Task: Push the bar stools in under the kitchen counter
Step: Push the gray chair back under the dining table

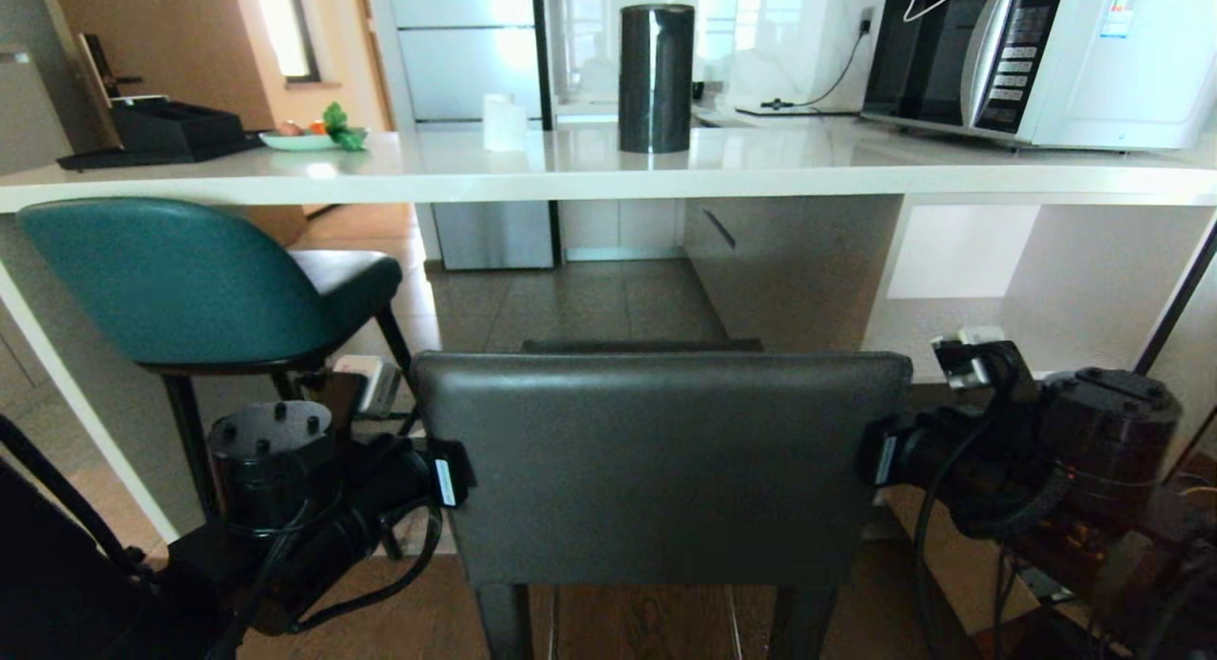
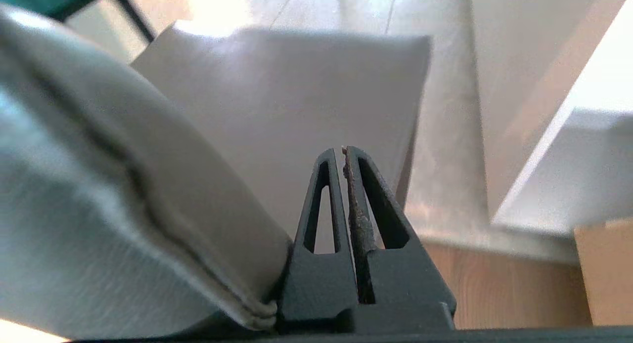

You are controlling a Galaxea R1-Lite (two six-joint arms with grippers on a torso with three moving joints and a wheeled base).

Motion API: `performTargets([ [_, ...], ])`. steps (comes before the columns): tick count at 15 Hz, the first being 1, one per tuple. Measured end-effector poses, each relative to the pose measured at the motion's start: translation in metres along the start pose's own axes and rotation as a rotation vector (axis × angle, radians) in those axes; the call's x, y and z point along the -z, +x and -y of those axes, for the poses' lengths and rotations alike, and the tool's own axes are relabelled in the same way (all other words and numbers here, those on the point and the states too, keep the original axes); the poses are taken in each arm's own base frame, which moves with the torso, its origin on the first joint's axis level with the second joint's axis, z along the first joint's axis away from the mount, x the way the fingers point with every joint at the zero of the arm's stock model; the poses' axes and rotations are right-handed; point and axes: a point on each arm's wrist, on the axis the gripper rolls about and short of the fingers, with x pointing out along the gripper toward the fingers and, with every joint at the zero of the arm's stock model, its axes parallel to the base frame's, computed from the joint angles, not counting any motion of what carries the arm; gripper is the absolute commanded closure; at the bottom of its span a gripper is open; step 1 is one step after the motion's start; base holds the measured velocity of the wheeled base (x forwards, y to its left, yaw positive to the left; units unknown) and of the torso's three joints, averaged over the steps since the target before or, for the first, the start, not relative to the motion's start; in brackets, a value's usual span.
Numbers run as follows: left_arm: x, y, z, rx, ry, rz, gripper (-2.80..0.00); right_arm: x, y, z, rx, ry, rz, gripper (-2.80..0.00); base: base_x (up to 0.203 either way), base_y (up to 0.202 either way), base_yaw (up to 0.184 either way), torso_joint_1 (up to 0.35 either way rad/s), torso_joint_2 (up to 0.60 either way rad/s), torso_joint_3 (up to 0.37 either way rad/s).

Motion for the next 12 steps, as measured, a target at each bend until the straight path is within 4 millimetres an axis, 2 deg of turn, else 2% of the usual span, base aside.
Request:
performTargets([
  [3,0.007,0.009,0.003,0.007,0.005,-0.021,0.00,-0.004,0.027,0.000,0.005,-0.002,0.058,0.00,0.000,0.000,0.000,0.000,0.00,0.000],
  [6,0.013,0.020,0.005,0.013,0.009,-0.034,0.00,-0.004,0.044,0.001,0.008,-0.001,0.074,0.00,0.000,0.000,0.000,0.000,0.00,0.000],
  [9,0.007,0.039,0.006,0.003,0.024,0.008,0.00,-0.001,0.049,0.001,0.004,-0.001,0.065,0.00,0.000,0.000,0.000,0.000,0.00,0.000],
  [12,0.005,0.048,0.001,-0.018,0.033,0.018,0.00,0.004,0.045,0.003,0.001,0.000,0.059,0.00,0.000,0.000,0.000,0.000,0.00,0.000],
])
